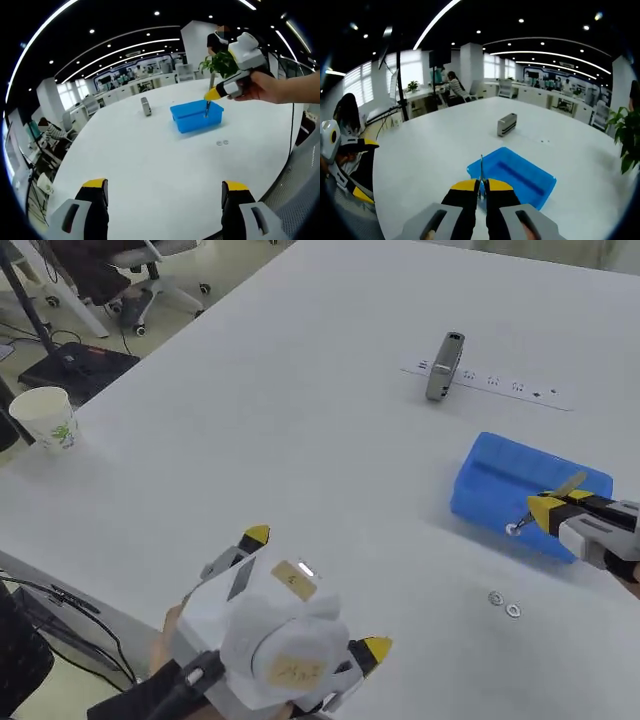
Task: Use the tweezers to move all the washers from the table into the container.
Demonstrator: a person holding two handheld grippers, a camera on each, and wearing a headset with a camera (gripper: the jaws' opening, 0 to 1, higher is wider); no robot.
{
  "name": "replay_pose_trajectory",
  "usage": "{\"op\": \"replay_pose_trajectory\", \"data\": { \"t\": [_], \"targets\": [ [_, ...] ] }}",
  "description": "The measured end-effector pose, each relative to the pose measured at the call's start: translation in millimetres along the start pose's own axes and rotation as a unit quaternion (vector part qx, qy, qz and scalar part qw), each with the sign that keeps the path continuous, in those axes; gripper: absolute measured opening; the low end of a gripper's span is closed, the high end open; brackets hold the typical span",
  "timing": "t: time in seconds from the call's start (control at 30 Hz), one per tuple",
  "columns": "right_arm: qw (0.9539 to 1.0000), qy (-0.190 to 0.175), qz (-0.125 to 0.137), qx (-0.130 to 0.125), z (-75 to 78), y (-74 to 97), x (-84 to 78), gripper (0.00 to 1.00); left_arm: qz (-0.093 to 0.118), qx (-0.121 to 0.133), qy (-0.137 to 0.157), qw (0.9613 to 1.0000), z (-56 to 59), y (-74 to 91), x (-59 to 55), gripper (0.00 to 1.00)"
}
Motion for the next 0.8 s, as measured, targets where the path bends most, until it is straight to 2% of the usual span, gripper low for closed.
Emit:
{"op": "replay_pose_trajectory", "data": {
  "t": [0.37,0.5,0.7,0.8],
  "targets": [
    [0.9996,0.002,0.012,-0.027,18.5,-11.9,15.2,0.01,-0.004,0.005,0.0,1.0,-1.2,-0.6,-1.1,0.96],
    [0.9991,-0.004,0.007,-0.041,28.3,-19.6,12.3,0.02,-0.005,0.005,-0.001,1.0,-1.0,-0.7,-1.2,0.96],
    [0.9987,-0.008,-0.005,-0.051,35.0,-28.0,5.4,0.02,-0.008,0.005,-0.003,0.9999,-0.6,-1.2,-1.7,0.96],
    [0.9984,-0.009,-0.014,-0.055,40.3,-35.6,-3.7,0.02,-0.008,0.003,-0.004,1.0,-0.2,-1.2,-1.6,0.96]
  ]
}}
Point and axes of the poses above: the centre of the closed fingertips' face, and the gripper's own axes: y roughly backward along the fingers, z roughly to its right, x roughly out of its top, the point moved 5 cm from there along y, roughly backward along the fingers, and after that the axes turned 10 degrees about -z, right-handed, at the moved point
